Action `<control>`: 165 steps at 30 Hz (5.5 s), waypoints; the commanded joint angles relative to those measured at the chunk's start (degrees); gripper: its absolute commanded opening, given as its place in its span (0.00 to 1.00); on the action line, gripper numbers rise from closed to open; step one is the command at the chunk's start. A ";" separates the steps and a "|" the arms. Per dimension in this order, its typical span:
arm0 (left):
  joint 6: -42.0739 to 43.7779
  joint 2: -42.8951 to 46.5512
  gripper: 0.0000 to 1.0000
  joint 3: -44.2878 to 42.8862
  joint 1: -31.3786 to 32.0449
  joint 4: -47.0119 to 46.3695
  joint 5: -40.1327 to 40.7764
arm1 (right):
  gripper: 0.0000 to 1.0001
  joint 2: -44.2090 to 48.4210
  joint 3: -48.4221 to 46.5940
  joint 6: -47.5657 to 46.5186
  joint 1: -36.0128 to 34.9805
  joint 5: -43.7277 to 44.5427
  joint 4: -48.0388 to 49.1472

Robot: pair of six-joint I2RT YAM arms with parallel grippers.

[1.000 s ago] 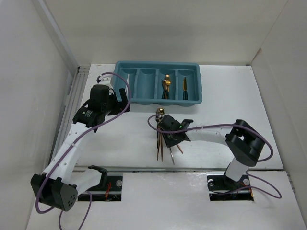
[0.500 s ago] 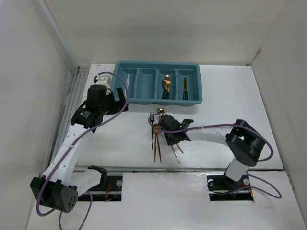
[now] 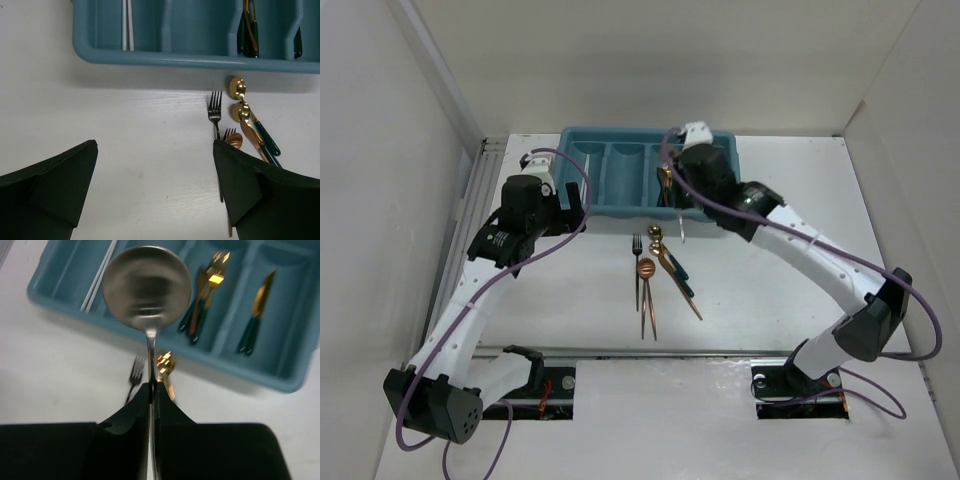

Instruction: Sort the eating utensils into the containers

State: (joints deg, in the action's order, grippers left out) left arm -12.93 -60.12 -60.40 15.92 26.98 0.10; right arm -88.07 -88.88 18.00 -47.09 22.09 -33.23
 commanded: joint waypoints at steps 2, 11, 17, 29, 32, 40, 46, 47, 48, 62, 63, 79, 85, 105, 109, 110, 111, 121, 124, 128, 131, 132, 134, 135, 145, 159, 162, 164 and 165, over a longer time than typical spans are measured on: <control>3.36 -0.26 1.00 -4.02 -0.28 -5.36 1.48 | 0.00 -1.57 -5.24 -8.58 10.34 0.42 6.58; 5.46 -9.39 1.00 -6.57 -0.28 -1.85 -1.95 | 0.00 -12.90 -17.99 -13.43 16.77 -8.87 11.51; 3.88 -13.70 0.99 -6.04 -0.28 -0.79 0.78 | 0.00 -26.25 -26.85 -10.27 14.93 -14.18 24.87; 5.02 -14.77 0.99 -5.52 -0.28 -0.79 3.07 | 0.00 -53.87 -48.25 -1.48 12.02 -12.34 26.03; 5.02 -14.77 0.99 -5.52 -0.28 -0.79 3.07 | 0.00 -53.26 -44.55 -0.86 11.50 -11.54 26.03; 3.18 -15.29 0.89 -5.52 -0.28 -0.26 1.04 | 0.65 -47.11 -34.88 -0.33 9.74 -8.83 26.03; 2.03 -16.61 0.75 -6.65 1.73 2.20 0.96 | 0.68 -34.91 -29.08 -0.95 9.74 -4.60 26.03; 2.03 -17.13 0.74 -6.66 1.74 2.20 0.26 | 0.68 -32.71 -25.76 -1.47 9.74 -5.12 26.03; 2.03 -17.14 0.74 -6.66 3.57 2.20 -0.44 | 0.68 -27.73 -23.64 -1.48 9.74 -5.73 26.03; -2.89 -31.87 0.63 -2.17 18.17 1.58 -7.74 | 0.60 13.68 24.70 12.12 4.56 0.23 12.41; -2.89 -33.21 0.61 -3.22 18.79 2.19 -6.00 | 0.59 15.37 26.46 13.28 4.55 0.85 11.79; -2.89 -42.44 0.57 -4.20 26.00 2.19 -2.31 | 0.57 34.45 36.50 18.83 3.85 14.12 -0.42; -2.89 -43.77 0.42 -4.20 26.00 2.72 1.40 | 0.57 36.92 37.02 18.83 3.85 17.19 -2.27; -2.28 -31.80 0.45 -2.18 26.00 1.68 5.79 | 0.57 35.34 36.50 17.60 3.85 17.73 -1.75; -1.75 -35.15 0.45 -3.31 26.00 1.67 4.83 | 0.57 35.34 35.97 17.60 3.85 17.73 -1.75; -1.75 -36.03 0.45 -3.32 26.00 1.67 4.13 | 0.57 35.34 35.45 17.60 3.85 17.73 -1.75; -1.75 -37.43 0.45 -4.10 26.00 2.28 3.51 | 0.57 35.34 35.44 17.60 3.85 17.73 -2.36; -2.80 -44.20 0.42 -4.64 24.24 2.29 0.52 | 0.57 38.32 35.97 17.68 3.85 18.95 -4.65; -2.80 -45.00 0.38 -4.64 24.24 2.81 1.65 | 0.57 38.33 35.97 18.21 3.85 18.96 -5.17; -2.80 -46.14 0.34 -5.25 24.24 2.81 2.36 | 0.57 38.33 35.97 18.21 3.85 19.57 -5.17; -1.49 -48.16 0.34 -6.31 24.24 2.81 0.00 | 0.57 37.80 35.44 18.21 3.85 20.10 -5.17; -0.96 -48.69 0.32 -6.83 24.24 2.81 -0.01 | 0.57 37.19 34.92 18.21 3.85 20.10 -5.17; -0.96 -49.48 0.26 -6.83 24.24 2.81 0.69 | 0.57 36.49 34.92 17.68 3.85 20.10 -5.17; -0.96 -49.48 0.22 -6.83 23.63 3.33 1.39 | 0.57 36.48 34.31 16.99 3.85 19.49 -5.17; -1.49 -45.80 0.00 -4.29 22.49 3.34 0.78 | 0.54 33.23 31.84 12.59 3.85 16.76 -2.90; 3.43 -25.50 0.00 -5.25 18.18 5.19 -1.77 | 0.28 32.09 31.76 3.54 3.85 6.58 7.91; 4.13 -19.09 0.00 -6.04 18.18 4.58 -2.38 | 0.45 31.56 29.57 -0.67 3.32 -1.99 9.67; 5.54 -13.90 0.00 -7.44 18.18 1.42 -2.38 | 0.65 31.56 29.03 -4.18 2.80 -8.34 11.86; 6.59 -10.41 0.00 -7.45 18.70 -1.90 -2.38 | 0.75 31.56 28.24 -4.20 2.79 -14.12 15.18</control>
State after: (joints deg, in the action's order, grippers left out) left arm -9.30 -78.00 -66.02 33.82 30.48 -1.69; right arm -57.01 -56.51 18.83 -43.31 21.89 -27.29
